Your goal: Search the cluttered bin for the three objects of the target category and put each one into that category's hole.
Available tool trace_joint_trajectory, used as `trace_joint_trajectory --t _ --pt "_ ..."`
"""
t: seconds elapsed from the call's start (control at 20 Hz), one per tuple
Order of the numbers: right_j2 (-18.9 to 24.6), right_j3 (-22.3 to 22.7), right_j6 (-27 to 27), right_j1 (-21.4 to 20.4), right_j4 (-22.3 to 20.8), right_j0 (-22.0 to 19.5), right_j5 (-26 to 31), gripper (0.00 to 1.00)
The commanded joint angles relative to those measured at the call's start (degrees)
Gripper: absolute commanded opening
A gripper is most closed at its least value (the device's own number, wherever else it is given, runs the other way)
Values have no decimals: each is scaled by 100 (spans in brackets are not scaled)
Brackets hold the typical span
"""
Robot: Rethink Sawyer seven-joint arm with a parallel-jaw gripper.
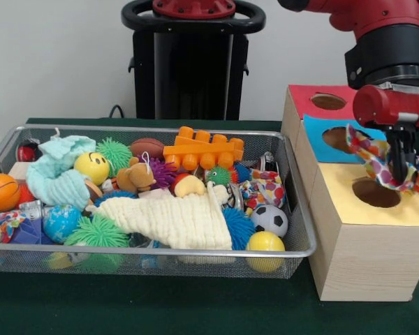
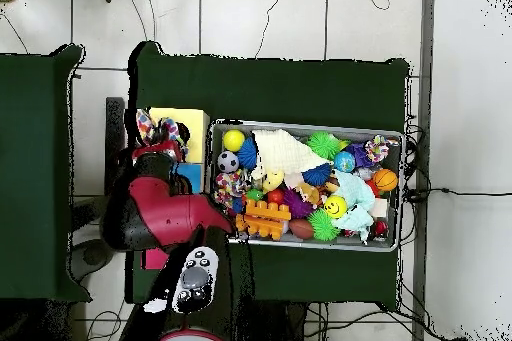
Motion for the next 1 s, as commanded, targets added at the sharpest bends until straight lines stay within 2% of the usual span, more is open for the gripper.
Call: trace_joint_trajectory --t 0.05,0.4,1.0 --pt "-294 -351 499 356 119 6 637 0" --pt "-412 -418 497 417 80 47 810 0" --pt "-608 -593 473 683 67 146 1547 0"
